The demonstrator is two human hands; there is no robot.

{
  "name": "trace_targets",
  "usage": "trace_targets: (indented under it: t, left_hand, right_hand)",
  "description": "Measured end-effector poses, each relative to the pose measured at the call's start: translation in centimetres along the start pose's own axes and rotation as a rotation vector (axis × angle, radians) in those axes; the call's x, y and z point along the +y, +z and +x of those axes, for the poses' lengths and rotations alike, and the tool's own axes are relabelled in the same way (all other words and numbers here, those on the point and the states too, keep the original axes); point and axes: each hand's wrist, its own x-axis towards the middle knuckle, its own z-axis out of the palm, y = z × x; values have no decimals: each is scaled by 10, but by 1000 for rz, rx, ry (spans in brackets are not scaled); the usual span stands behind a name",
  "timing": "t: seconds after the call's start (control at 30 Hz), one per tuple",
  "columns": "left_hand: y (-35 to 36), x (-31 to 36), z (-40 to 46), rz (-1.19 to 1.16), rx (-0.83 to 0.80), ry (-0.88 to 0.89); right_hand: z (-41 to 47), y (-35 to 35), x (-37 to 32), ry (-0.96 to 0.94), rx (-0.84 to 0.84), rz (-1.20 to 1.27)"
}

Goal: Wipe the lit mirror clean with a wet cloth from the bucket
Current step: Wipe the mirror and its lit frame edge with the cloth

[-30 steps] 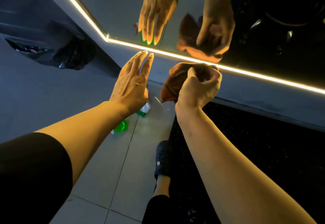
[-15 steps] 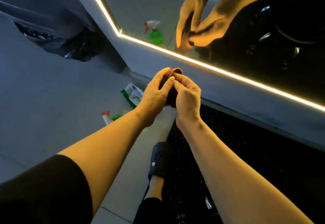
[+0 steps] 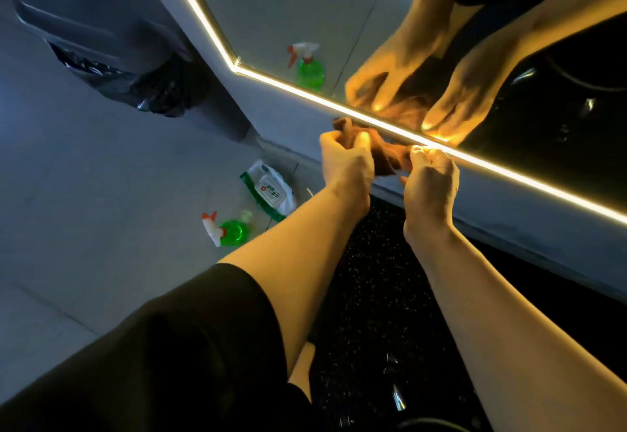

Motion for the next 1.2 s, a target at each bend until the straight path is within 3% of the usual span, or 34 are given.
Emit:
trace_targets:
  t: [0.07,0.17,0.2,0.3,0.33,0.37,0.47,0.5,0.6,0.63,0.67,0.77,0.8,0.93,0.97,1.03,1.1,1.2]
  left_hand:
    - [-7,9,11,-45,64,50]
    - [-18,13,4,68,-120,84]
    - [-23,15,-1,80,-107,114]
    - [-39,34,18,-10,200,222]
    - [-42,40,24,-5,231,245]
    - [-44,44,24,34,191,259]
    - [-43,21,5,260,-143,190]
    - [-46,14,0,307,-167,207]
    - [-59,34,22,187,204,314]
    - [-63,43,31,177,251,343]
    - [-65,48,36,200,219,361]
    - [-63,37,26,374,-88,264]
    - [-64,33,22,419,-90,264]
    - [-82,65,46,239,446,370]
    - [-84,75,51,181,447,388]
    - [-81,81,47,150,301,339]
    - [-75,73,35,300,154,234]
    - [-85,67,46,315,224,273]
  right_hand:
    - [-1,3,-1,5,-14,4]
    - [-3,8,-2,23,-13,23]
    - [-5,9,-3,35,-36,47]
    - [-10,19,-8,-43,-103,14]
    - [-12,24,-10,-47,-106,9]
    - [-14,29,-13,-51,-103,16]
    - [-16,38,-12,-41,-41,23]
    - [-17,40,-11,-51,-33,16]
    - [-20,50,-8,-84,-52,-11]
    - [-20,54,-9,-104,-67,-31]
    - [-21,58,-10,-118,-83,-36]
    - [-22,70,-14,-140,-112,-15]
    - [-24,73,-14,-150,-124,-19]
    - [-25,82,-13,-180,-143,-21]
    - [-24,85,-13,-189,-135,-18]
    - [-25,89,-16,-197,-127,-27]
    - [-28,92,-18,-199,-129,-26]
    - [-32,95,-20,-213,-147,-34]
